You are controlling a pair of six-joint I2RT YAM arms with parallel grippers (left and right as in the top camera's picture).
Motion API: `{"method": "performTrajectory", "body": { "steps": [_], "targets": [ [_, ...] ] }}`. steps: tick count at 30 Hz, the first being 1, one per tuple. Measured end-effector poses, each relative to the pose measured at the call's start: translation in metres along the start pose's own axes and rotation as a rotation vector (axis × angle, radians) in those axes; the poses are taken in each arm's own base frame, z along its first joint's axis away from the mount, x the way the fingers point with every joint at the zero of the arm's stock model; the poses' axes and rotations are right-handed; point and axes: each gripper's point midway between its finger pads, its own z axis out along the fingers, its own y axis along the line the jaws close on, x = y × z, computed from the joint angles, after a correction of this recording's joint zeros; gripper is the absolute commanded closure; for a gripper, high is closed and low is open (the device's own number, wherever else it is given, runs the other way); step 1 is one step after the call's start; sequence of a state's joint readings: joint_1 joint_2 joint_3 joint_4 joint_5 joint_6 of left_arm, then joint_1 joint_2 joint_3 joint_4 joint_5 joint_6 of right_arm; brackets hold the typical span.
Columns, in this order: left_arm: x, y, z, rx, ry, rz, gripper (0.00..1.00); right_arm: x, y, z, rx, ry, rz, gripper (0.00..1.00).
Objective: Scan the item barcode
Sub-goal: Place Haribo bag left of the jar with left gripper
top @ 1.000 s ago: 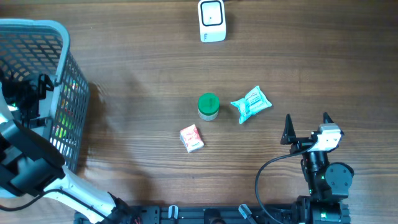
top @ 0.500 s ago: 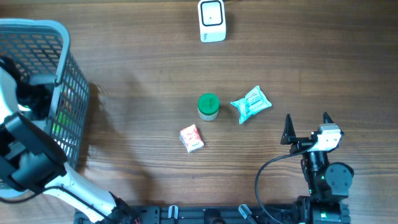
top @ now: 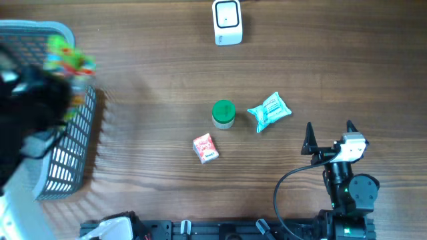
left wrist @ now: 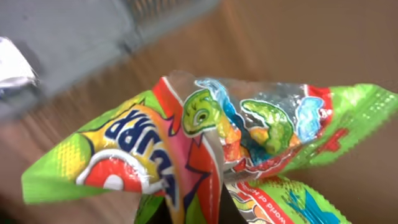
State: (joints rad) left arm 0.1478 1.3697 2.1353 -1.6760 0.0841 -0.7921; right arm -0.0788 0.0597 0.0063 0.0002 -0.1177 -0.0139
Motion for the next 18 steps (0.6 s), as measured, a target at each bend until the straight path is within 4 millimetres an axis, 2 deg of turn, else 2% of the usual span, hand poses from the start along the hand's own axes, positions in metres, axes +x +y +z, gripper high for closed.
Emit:
{"method": "performTrajectory", "body": {
  "steps": [1, 4, 6, 7, 9, 11, 14, 15, 16, 17, 18],
  "targets": [
    [0.011, -0.005, 0.007, -0.018, 0.024, 0.038, 0.96, 0.0, 0.0, 0.0, 0.0, 0.0, 0.0, 0.0],
    [0.053, -0.015, 0.057, -0.118, 0.129, 0.126, 0.96, 0.0, 0.0, 0.0, 0.0, 0.0, 0.0, 0.0],
    [0.093, -0.025, 0.108, -0.151, 0.192, 0.192, 0.96, 0.0, 0.0, 0.0, 0.0, -0.001, 0.0, 0.0],
    [0.108, -0.025, 0.126, -0.174, 0.22, 0.211, 0.96, 0.0, 0.0, 0.0, 0.0, 0.0, 0.0, 0.0],
    [0.14, -0.02, 0.172, -0.204, 0.255, 0.237, 0.96, 0.0, 0.0, 0.0, 0.001, 0.0, 0.0, 0.01],
    [0.175, -0.001, 0.218, -0.258, 0.291, 0.265, 0.96, 0.0, 0.0, 0.0, 0.003, -0.001, 0.0, 0.0],
    [0.199, 0.017, 0.261, -0.275, 0.301, 0.28, 0.96, 0.0, -0.001, 0.0, 0.003, 0.0, 0.0, 0.0],
    [0.202, 0.022, 0.269, -0.291, 0.3, 0.282, 0.88, 0.0, -0.001, 0.0, 0.003, 0.0, 0.0, 0.0],
    [0.203, 0.026, 0.275, -0.303, 0.292, 0.283, 0.66, 0.0, -0.001, 0.0, 0.003, 0.0, 0.0, 0.0],
    [0.202, 0.028, 0.28, -0.313, 0.276, 0.28, 0.18, 0.0, -0.001, 0.0, 0.003, 0.0, 0.0, 0.0],
    [0.2, 0.027, 0.281, -0.311, 0.268, 0.285, 0.0, 0.0, -0.001, 0.0, 0.003, 0.0, 0.0, 0.0]
  ]
}}
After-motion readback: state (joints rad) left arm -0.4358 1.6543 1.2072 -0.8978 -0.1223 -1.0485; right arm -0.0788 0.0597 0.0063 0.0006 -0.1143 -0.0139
